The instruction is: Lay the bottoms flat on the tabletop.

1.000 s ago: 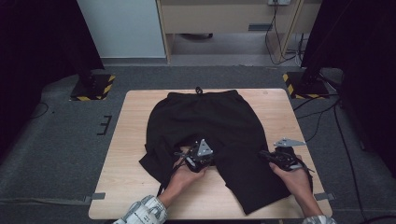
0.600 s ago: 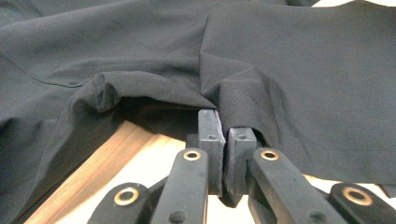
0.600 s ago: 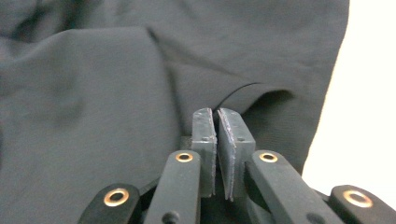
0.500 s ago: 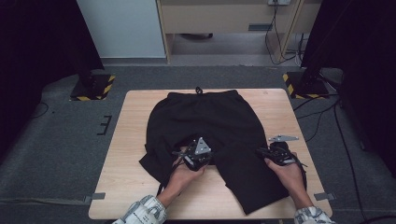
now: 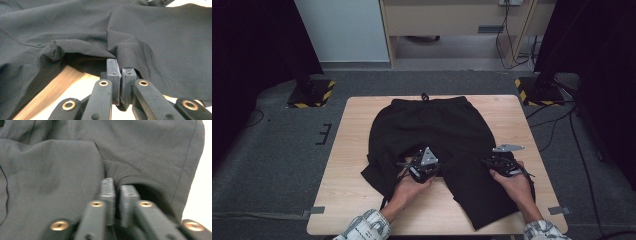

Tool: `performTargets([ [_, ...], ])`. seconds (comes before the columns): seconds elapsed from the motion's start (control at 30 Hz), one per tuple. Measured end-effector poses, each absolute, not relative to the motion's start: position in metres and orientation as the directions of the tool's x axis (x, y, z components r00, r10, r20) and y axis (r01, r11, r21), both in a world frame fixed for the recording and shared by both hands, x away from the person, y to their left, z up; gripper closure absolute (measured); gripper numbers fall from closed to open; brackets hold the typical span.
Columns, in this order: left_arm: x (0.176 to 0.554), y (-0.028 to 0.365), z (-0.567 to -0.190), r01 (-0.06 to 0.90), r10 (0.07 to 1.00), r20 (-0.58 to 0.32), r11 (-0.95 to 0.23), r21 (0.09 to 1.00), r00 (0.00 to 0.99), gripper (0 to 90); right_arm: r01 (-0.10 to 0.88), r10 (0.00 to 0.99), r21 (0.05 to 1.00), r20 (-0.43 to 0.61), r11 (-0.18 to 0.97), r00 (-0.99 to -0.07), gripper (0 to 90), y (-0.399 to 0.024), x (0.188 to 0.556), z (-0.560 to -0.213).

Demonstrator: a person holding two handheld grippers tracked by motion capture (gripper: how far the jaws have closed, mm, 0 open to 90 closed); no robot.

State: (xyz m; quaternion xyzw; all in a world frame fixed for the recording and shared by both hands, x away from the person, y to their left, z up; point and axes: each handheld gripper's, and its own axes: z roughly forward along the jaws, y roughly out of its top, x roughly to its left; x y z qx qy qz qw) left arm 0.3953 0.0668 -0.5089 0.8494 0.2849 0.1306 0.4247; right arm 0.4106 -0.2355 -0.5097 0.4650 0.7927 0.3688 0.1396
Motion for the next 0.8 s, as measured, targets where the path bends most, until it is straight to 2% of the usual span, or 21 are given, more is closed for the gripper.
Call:
performTargets([
  [0.17,0.4,0.073,-0.499,0.381,0.624,-0.022,-0.449,0.808,0.781,88.6,0.63,0.853,0.719,0.1,0.295,-0.513,89.9,-0.252,0.418,-0.49],
  [0.4,0.413,0.077,-0.494,0.389,0.648,-0.042,-0.402,0.829,0.76,88.9,0.591,0.896,0.77,0.058,0.24,-0.439,89.9,-0.282,0.44,-0.451],
  [0.53,0.413,0.071,-0.502,0.393,0.642,-0.024,-0.439,0.808,0.766,88.7,0.578,0.907,0.779,0.029,0.242,-0.42,89.5,-0.273,0.451,-0.449],
  [0.6,0.412,0.069,-0.508,0.398,0.638,-0.016,-0.46,0.794,0.77,88.6,0.58,0.902,0.762,-0.01,0.286,-0.432,88.1,-0.263,0.455,-0.457],
  [0.67,0.411,0.068,-0.512,0.398,0.63,-0.005,-0.484,0.779,0.776,88.3,0.592,0.903,0.751,-0.015,0.294,-0.429,83.3,-0.258,0.457,-0.467],
  [0.8,0.409,0.068,-0.513,0.389,0.628,0.003,-0.485,0.783,0.778,83.3,0.599,0.906,0.745,-0.016,0.294,-0.423,63.5,-0.255,0.45,-0.48],
])
